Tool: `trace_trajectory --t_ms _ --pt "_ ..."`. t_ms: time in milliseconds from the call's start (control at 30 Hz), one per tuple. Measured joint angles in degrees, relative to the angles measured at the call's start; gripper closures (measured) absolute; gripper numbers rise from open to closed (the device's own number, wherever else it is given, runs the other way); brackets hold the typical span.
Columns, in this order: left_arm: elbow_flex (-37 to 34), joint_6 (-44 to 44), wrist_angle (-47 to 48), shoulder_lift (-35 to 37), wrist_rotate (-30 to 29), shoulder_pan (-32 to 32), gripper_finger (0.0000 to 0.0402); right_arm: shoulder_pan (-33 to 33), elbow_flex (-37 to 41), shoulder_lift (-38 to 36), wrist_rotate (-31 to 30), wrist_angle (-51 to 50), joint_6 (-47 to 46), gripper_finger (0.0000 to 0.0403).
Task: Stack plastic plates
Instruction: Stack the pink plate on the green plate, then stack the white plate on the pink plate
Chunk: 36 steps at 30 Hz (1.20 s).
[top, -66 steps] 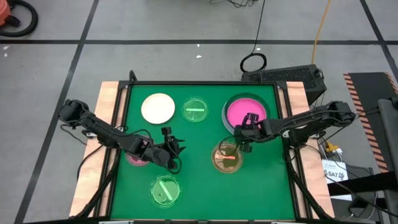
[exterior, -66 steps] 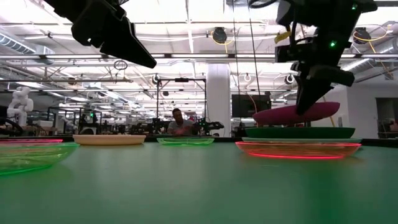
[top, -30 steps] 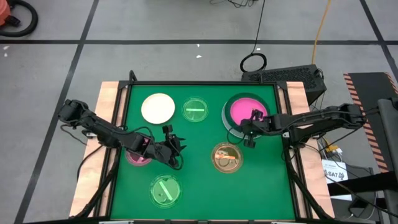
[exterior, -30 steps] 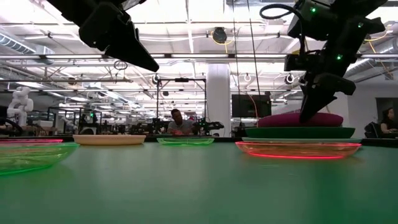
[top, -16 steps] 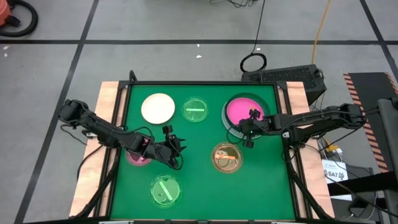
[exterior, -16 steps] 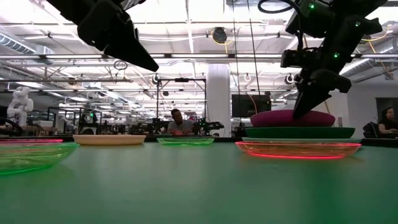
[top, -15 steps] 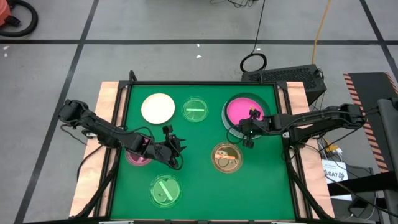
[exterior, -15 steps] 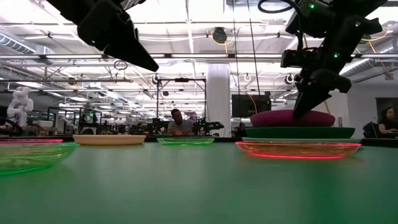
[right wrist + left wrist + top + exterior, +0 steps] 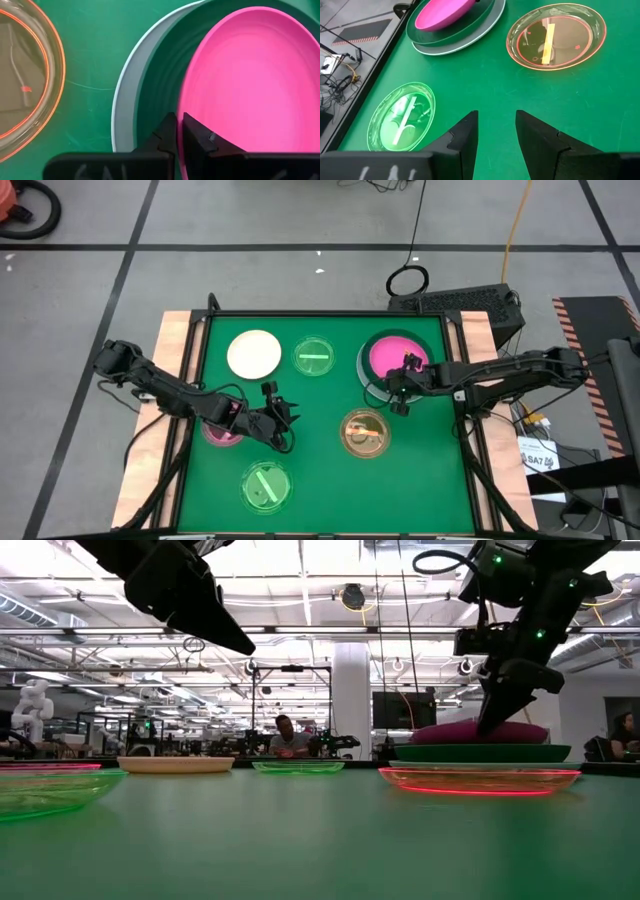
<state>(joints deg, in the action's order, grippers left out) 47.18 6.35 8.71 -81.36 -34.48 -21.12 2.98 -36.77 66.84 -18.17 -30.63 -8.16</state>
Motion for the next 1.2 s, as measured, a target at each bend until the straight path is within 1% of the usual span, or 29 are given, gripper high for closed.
trace_trajectory --t_ms 467,700,833,1033,1200 --pt "0.00 0.14 0.00 0.00 0.00 0.00 0.0263 0.07 -0.02 3.98 0.13 0.66 1.22 0.0390" --pt "0.00 0.15 0.00 0.00 0.02 0.00 0.0263 0.07 -0.02 3.97 0.22 0.61 -0.05 0.0336" --pt "0.00 0.15 0.01 0.00 0.17 0.00 0.0263 0.07 -0.02 3.66 0.24 0.58 -0.11 0.0313" --pt "0.00 0.15 0.05 0.00 0.17 0.00 0.0263 -0.08 -1.05 0.88 0.26 0.22 -0.09 0.0295" --pt "0.02 0.23 0.45 0.00 0.17 0.00 0.0263 -1.72 -2.46 -2.38 0.26 0.29 -0.73 0.0294"
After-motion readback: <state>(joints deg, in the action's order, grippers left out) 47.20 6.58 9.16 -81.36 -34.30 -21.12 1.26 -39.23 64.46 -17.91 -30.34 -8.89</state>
